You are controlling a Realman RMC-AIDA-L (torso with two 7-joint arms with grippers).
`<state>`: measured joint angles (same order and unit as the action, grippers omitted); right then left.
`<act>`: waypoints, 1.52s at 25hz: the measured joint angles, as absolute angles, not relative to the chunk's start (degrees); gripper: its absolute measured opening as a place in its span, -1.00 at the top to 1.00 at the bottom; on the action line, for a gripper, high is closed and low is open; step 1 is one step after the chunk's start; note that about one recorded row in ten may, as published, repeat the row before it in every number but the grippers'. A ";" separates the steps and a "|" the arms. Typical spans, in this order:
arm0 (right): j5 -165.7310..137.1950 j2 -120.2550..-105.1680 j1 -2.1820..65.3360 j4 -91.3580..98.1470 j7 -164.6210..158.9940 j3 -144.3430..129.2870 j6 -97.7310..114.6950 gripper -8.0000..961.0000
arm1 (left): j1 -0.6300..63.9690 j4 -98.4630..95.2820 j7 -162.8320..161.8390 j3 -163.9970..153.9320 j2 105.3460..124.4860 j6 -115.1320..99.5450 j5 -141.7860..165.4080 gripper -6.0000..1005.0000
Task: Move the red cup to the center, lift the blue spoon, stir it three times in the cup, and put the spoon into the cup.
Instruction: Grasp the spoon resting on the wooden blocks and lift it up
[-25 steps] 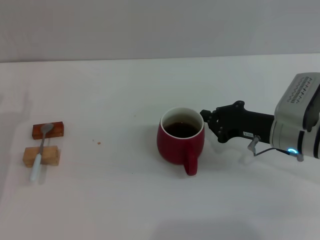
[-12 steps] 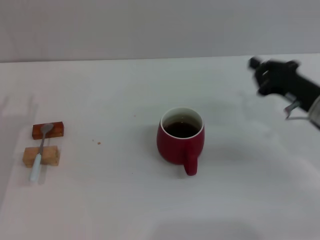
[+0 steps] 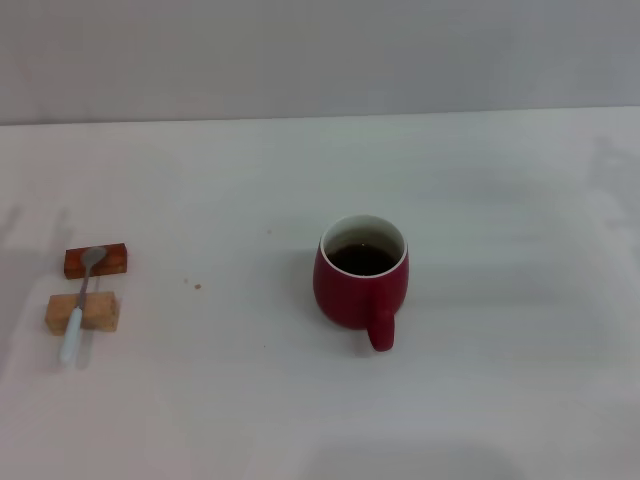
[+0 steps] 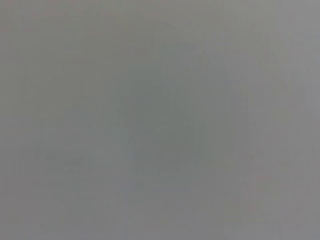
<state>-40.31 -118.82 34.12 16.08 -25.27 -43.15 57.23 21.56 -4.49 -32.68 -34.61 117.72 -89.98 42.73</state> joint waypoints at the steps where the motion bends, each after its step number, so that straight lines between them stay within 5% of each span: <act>1: -39.97 -118.70 34.37 16.06 -24.90 -42.02 56.48 0.89 | 20.39 -5.94 -34.78 -36.24 117.65 -89.43 42.73 -0.30; 14: -39.59 -116.21 36.06 17.40 -23.25 -17.66 51.89 0.78 | 11.06 -14.45 -51.83 -50.30 114.80 -85.69 44.62 -0.30; 25: -36.09 -113.28 37.16 17.09 -23.91 -13.55 51.60 0.68 | 10.55 -14.91 -51.37 -50.74 116.86 -83.10 55.69 -0.30; 38: -35.04 -111.74 39.15 16.82 -21.88 -12.71 50.52 -0.02 | 6.39 -14.92 -51.11 -52.00 117.64 -86.08 57.66 -0.30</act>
